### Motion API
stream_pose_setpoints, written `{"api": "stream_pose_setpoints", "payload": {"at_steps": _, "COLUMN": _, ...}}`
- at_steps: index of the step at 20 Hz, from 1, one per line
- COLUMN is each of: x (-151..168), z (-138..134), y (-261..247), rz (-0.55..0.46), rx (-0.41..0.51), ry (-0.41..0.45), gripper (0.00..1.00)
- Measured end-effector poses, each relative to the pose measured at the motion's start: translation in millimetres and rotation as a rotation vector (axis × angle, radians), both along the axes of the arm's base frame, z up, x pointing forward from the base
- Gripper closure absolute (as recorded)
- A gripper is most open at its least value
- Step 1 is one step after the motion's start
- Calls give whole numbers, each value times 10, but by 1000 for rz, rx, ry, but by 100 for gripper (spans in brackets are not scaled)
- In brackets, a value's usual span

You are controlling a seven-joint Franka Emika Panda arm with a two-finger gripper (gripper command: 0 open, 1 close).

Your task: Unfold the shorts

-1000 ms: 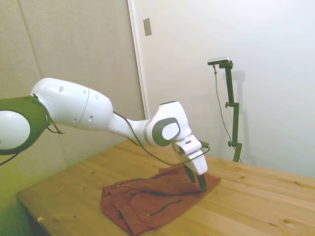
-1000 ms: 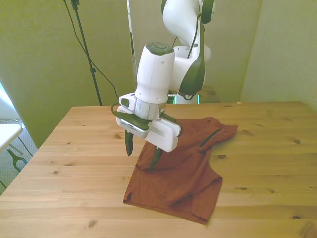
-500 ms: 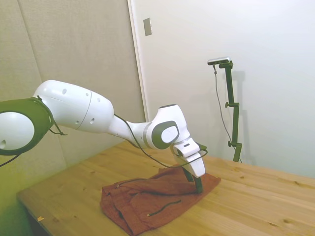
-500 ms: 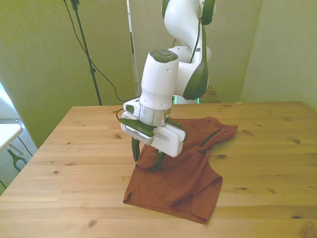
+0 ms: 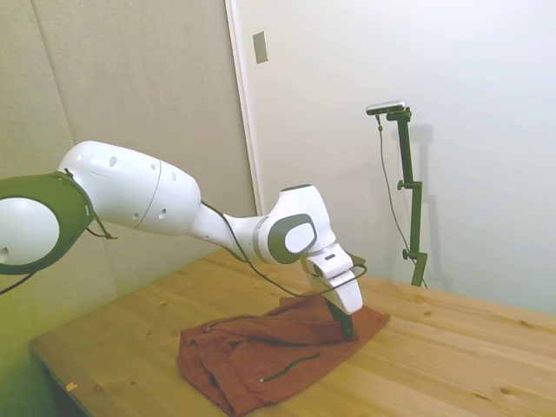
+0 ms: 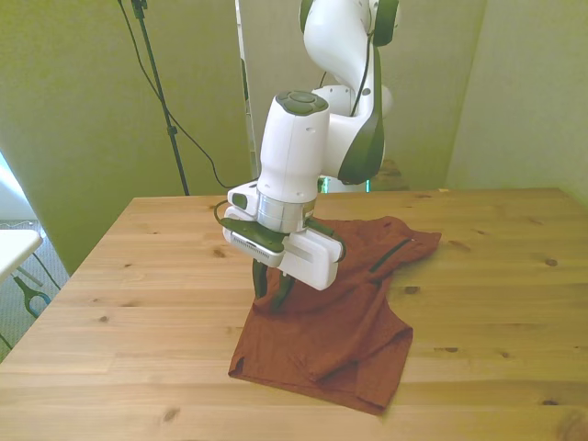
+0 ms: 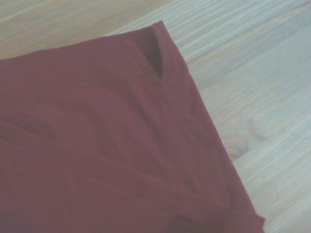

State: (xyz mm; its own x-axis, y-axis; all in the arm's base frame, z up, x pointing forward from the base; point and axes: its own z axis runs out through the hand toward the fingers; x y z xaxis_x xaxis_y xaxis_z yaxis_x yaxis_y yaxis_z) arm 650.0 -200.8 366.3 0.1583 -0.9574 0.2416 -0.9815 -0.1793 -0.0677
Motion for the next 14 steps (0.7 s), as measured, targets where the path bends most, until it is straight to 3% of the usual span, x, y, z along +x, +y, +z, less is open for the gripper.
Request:
{"api": "stream_pose_setpoints", "payload": {"at_steps": 8, "x": 31, "z": 69, "y": 57, "rz": 10, "rx": 3, "ry": -18, "gripper": 100}}
{"api": "stream_pose_setpoints", "payload": {"at_steps": 14, "x": 233, "z": 600, "y": 595, "rz": 94, "rx": 11, "ry": -111, "gripper": 100}}
